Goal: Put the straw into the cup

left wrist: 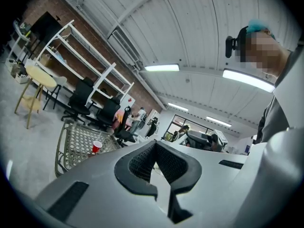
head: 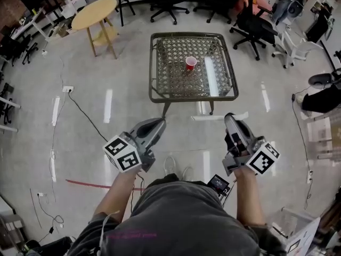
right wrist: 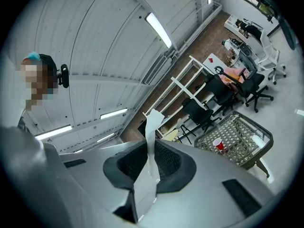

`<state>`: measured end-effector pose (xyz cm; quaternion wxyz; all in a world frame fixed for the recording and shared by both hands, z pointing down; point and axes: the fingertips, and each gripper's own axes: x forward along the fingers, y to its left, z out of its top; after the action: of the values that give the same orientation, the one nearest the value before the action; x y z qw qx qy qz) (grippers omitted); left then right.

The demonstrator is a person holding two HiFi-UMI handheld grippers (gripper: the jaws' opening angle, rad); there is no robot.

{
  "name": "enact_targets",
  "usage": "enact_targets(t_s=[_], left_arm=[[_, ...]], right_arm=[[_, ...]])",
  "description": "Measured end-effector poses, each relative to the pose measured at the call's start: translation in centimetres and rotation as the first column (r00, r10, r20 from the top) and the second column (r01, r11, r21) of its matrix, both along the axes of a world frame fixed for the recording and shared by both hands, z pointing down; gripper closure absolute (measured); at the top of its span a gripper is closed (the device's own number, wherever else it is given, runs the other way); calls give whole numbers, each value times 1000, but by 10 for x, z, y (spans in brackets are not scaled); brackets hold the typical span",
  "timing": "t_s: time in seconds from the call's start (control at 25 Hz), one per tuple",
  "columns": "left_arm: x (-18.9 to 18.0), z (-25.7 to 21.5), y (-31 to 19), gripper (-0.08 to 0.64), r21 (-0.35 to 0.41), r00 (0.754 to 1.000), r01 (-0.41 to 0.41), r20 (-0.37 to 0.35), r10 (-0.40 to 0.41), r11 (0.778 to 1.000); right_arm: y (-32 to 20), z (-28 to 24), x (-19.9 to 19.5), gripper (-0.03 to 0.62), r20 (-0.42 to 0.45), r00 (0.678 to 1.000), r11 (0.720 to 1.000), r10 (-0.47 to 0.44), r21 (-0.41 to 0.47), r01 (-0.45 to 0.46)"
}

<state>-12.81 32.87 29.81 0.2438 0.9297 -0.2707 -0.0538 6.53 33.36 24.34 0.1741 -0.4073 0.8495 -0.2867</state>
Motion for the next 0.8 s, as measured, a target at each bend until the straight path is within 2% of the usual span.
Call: enact_targets(t_s=[0.8], left_arm=[[-44,11,-50,551,-29,999,-32,-11,32,999]], right_arm=[[-42,14,-41,548,0,999,997,54,-50,-54]])
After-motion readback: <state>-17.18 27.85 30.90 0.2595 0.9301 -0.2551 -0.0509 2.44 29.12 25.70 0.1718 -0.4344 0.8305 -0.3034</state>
